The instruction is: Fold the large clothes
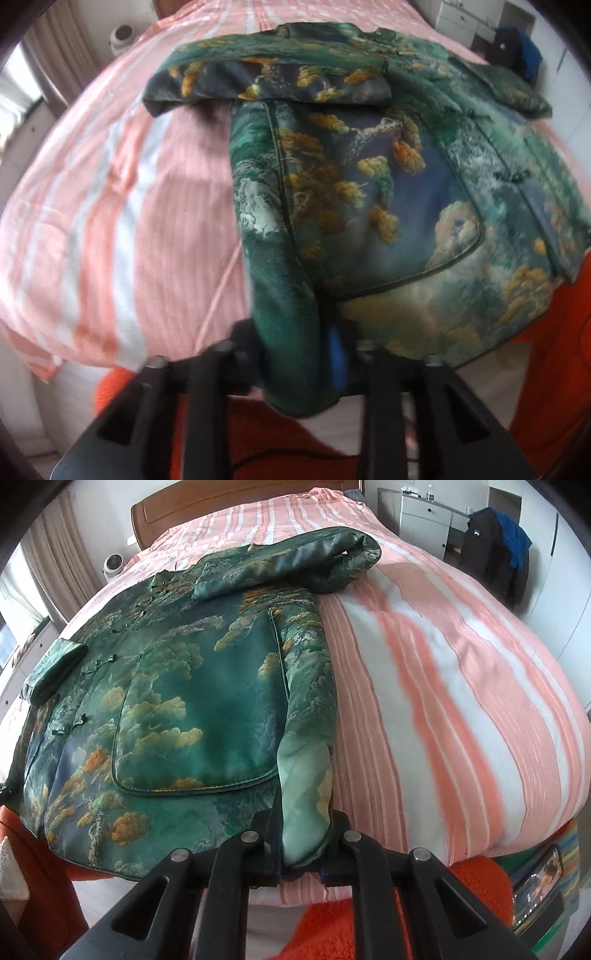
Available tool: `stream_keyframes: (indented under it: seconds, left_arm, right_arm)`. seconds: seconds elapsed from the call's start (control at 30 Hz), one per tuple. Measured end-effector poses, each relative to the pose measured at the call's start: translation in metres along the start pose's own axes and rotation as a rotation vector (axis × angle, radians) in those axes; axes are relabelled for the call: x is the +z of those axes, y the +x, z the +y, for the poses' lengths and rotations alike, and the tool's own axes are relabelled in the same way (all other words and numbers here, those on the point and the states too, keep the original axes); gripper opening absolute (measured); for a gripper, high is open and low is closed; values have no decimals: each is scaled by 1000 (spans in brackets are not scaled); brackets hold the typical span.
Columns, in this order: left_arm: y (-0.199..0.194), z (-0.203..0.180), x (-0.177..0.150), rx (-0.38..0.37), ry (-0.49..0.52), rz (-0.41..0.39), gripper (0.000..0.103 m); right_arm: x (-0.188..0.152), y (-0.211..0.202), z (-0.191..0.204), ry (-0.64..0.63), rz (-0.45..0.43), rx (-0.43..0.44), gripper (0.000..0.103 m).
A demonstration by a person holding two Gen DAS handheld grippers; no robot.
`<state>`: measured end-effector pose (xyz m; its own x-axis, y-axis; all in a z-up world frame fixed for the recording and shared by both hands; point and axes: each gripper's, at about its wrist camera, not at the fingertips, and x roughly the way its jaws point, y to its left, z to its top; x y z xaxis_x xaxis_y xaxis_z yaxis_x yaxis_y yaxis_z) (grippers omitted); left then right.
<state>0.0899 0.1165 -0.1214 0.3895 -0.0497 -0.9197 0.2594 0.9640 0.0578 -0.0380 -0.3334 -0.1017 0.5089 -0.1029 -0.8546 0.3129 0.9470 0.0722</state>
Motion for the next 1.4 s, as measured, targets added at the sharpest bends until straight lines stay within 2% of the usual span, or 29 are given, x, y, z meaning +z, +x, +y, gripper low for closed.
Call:
stream_keyframes:
  seconds: [0.07, 0.1, 0.13, 0.2, 0.27, 0.3, 0.37, 0.47, 0.57, 0.63, 0.67, 0.7, 0.73, 0.77, 0.8, 0.83, 0.87, 0.97, 1.07, 1.13, 1.23, 1.27, 1.3, 1.33, 1.4]
  left_arm:
    - [-15, 2, -1, 41, 25, -19, 58]
    - [-22, 2, 2, 49, 35, -37, 60]
    - [-38, 2, 6, 59, 56, -73, 62]
    - [-61, -1, 19, 92, 96, -141, 80]
    - [-85, -11, 41, 129, 156, -237, 91]
    - [-91, -17, 51, 128, 183, -269, 96]
    - [-91, -35, 76, 105, 268, -318, 100]
    - [-53, -64, 116, 99, 370, -291, 100]
    - [3, -78, 140, 135, 376, -226, 100]
    - [38, -73, 151, 166, 315, -174, 97]
    - [51, -65, 155, 174, 278, -152, 79]
    - [61, -52, 158, 147, 213, -131, 60]
    - [61, -43, 158, 119, 165, -134, 49]
    - [58, -32, 158, 83, 98, -144, 20]
    - [51, -18, 158, 47, 36, -146, 14]
    - [38, -1, 156, 17, -27, -166, 14]
    - [24, 17, 153, 26, -83, -194, 14]
    - [-10, 75, 139, 80, -213, -261, 14]
    - [-33, 150, 117, 155, -369, -286, 15]
    - [-35, 199, 98, 252, -470, -269, 18]
    - [-19, 258, 65, 422, -611, -204, 35]
    - [-12, 273, 54, 453, -650, -167, 46]
    - [-4, 288, 40, 462, -698, -118, 52]
    - [1, 294, 32, 451, -730, -101, 52]
    - [1, 297, 14, 407, -780, -101, 56]
  right_arm:
    - [-7, -6, -6, 29, -15, -6, 39]
    - [-7, -8, -8, 43, -20, -10, 64]
    - [-7, -15, -11, 64, -44, -16, 76]
    - [-9, -29, -14, 82, -108, -49, 77]
    - [-11, -44, -14, 82, -170, -103, 77]
    - [-11, -50, -11, 86, -204, -125, 78]
    - [-10, -56, -2, 94, -251, -116, 79]
    - [-11, -56, 13, 80, -263, -80, 79]
    - [-17, -54, 33, 26, -251, -43, 79]
    - [-22, -51, 44, -9, -245, -29, 79]
    - [-27, -51, 48, -32, -242, -25, 79]
    - [-30, -51, 51, -40, -242, -24, 79]
    - [-33, -52, 52, -46, -243, -24, 79]
    - [-36, -54, 52, -53, -248, -23, 79]
    - [-38, -56, 51, -59, -254, -28, 79]
    - [-40, -60, 48, -62, -262, -37, 79]
    - [-39, -62, 44, -61, -269, -52, 79]
    - [-29, -67, 31, -49, -274, -56, 79]
    - [-7, -74, 21, -60, -290, -60, 79]
    - [14, -78, 21, -98, -308, -63, 79]
    - [50, -75, 34, -183, -317, -55, 82]
    - [63, -71, 42, -226, -319, -51, 83]
    - [80, -64, 53, -283, -323, -52, 88]
    - [92, -54, 64, -341, -320, -59, 92]
    - [113, -29, 87, -449, -299, -56, 93]
